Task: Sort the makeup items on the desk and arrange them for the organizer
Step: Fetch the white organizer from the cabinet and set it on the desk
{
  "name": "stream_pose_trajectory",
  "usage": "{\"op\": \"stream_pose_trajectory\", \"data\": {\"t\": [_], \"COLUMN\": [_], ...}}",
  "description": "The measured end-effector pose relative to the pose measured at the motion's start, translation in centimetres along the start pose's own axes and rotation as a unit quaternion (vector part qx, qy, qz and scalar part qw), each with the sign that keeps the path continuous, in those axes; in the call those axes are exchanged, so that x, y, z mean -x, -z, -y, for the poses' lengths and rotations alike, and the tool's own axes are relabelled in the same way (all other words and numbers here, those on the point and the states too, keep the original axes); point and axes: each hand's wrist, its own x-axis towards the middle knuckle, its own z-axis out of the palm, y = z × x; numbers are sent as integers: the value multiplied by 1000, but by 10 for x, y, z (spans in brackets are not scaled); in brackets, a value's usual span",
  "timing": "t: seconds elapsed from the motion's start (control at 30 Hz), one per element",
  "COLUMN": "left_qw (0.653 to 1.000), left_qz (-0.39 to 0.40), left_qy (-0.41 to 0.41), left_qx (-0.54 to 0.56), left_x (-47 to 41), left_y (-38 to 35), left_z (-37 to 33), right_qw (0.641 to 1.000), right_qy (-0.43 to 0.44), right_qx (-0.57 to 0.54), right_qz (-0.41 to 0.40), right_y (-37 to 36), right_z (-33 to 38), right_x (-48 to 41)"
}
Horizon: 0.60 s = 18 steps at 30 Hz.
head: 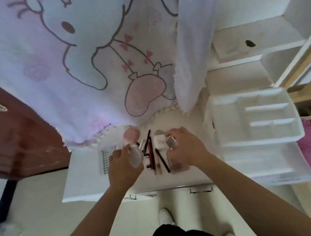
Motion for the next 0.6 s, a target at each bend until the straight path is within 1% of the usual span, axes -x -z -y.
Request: {"op": "stream_pose_trajectory", "data": {"t": [0.07, 0.13, 0.2, 0.27, 0.37, 0.47, 0.53, 0.6], "left_qw": [997, 990, 984, 981, 978, 983, 985, 985], "left_qz": [49, 84, 106, 119, 127, 98, 88, 85], "left_qy": [66, 112, 141, 152, 163, 147, 132, 122], "left_qx": [13, 17, 16, 11, 16, 42, 65, 85], "left_x": [-3, -9, -21, -35, -56, -75, -84, -91], "left_y": [-3, -6, -11, -17, -25, -34, -39, -41], "left_z": [35, 65, 88, 103, 116, 119, 119, 118], "right_qw": [995, 985, 977, 974, 978, 979, 968, 946], "right_qy": [-56, -97, -117, -135, -158, -181, -196, -222], "right_qx": [22, 60, 84, 73, 29, -60, -153, -235], "right_qz": [77, 128, 157, 166, 135, 71, 27, -14], "right_y": [-32, -59, -78, -92, -105, -111, -109, -103], "right_z": [-9, -18, -21, -19, -13, -9, -11, -14], "right_x": [-18, -33, -46, -60, -79, -89, -92, -90]}}
